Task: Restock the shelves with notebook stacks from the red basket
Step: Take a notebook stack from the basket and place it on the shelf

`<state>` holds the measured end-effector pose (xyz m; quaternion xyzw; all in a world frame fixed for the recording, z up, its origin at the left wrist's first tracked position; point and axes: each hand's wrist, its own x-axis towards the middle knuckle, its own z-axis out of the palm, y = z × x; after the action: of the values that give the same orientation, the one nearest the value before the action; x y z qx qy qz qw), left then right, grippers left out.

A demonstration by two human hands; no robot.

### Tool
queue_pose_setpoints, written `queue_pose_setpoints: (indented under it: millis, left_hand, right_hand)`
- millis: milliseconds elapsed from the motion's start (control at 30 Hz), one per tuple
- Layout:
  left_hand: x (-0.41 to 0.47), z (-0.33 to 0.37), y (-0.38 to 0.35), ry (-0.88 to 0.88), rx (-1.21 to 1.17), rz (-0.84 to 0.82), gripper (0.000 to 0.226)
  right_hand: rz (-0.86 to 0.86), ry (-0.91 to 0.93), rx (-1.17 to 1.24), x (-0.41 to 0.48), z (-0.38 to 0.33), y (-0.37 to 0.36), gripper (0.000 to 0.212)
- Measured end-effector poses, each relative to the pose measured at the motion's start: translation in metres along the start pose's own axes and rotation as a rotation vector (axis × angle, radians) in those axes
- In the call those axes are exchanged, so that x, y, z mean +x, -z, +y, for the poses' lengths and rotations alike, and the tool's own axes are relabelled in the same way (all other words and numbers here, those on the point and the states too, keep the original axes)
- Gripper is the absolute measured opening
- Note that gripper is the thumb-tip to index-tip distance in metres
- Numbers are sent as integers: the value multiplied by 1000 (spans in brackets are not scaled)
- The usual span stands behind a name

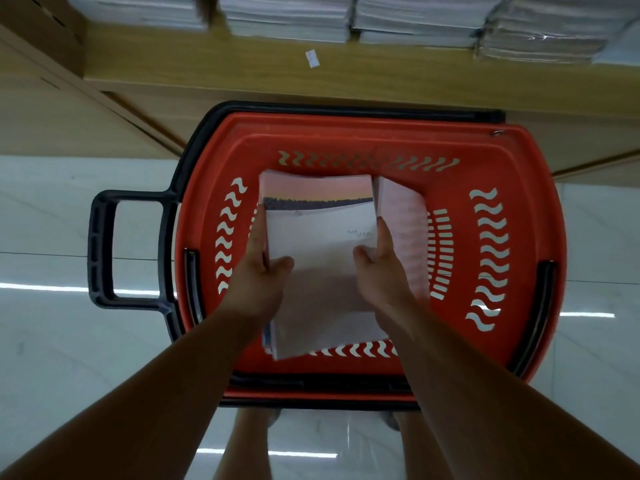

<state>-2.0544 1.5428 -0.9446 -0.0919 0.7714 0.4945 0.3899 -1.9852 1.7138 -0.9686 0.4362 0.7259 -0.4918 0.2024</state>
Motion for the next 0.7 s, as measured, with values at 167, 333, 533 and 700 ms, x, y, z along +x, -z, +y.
queue_pose_setpoints:
  millis: [167,333,533,700]
  left_hand:
    - [-36,24,-3,-42,-37,33,73]
    - [-91,69,6,-92,-70,-15,73]
    - [-180,161,32,-132,-77,-23,70]
    - [-261,250,53,-213,-65,-10,75]
  right_hand:
    - [-13,4,-6,-41,-20,33,46]
    - [47,20,33,-105,-49,75,53]
    - [4,-3,172,-204,-112,141,61]
    - [46,63,240,-279,-166,194,53]
